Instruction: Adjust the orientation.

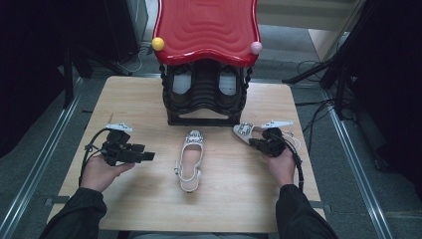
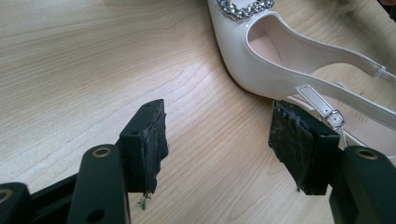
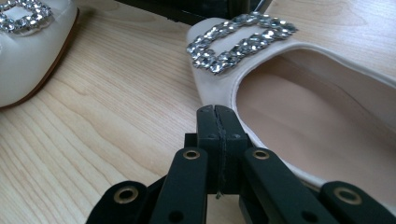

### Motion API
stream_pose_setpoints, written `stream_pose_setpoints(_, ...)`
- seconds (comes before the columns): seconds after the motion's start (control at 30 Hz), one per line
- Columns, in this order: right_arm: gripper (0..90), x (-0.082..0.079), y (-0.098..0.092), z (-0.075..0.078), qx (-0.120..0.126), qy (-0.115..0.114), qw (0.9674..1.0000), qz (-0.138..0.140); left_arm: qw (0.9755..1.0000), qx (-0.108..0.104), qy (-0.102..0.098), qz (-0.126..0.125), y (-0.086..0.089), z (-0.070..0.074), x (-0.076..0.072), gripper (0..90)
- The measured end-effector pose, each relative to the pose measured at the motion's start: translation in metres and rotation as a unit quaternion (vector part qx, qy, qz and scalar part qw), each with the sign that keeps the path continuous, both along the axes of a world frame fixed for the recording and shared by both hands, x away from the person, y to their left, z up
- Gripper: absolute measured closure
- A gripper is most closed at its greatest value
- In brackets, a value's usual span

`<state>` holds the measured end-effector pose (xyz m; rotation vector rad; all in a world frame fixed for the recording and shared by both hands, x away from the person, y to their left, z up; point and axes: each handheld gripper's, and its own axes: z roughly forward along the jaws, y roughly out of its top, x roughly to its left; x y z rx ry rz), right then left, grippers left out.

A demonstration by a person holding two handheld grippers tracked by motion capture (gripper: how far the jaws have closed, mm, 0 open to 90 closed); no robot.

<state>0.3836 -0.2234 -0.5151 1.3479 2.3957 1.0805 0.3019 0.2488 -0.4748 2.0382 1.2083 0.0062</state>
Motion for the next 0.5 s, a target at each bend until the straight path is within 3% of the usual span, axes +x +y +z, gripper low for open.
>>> stream_pose_setpoints(0.2,90.0,0.000,0.003,0.005,0.006,-0.001,1.0000,-0.002,1.0000,-0.002,0.001,0.000,-0.001,-0.001,0.001,37.1)
stream_pose_setpoints(0.5,87.4,-0.010,-0.015,0.038,0.033,-0.020,0.9991,-0.017,0.9999,0.001,0.000,-0.011,-0.005,0.000,0.005,37.0)
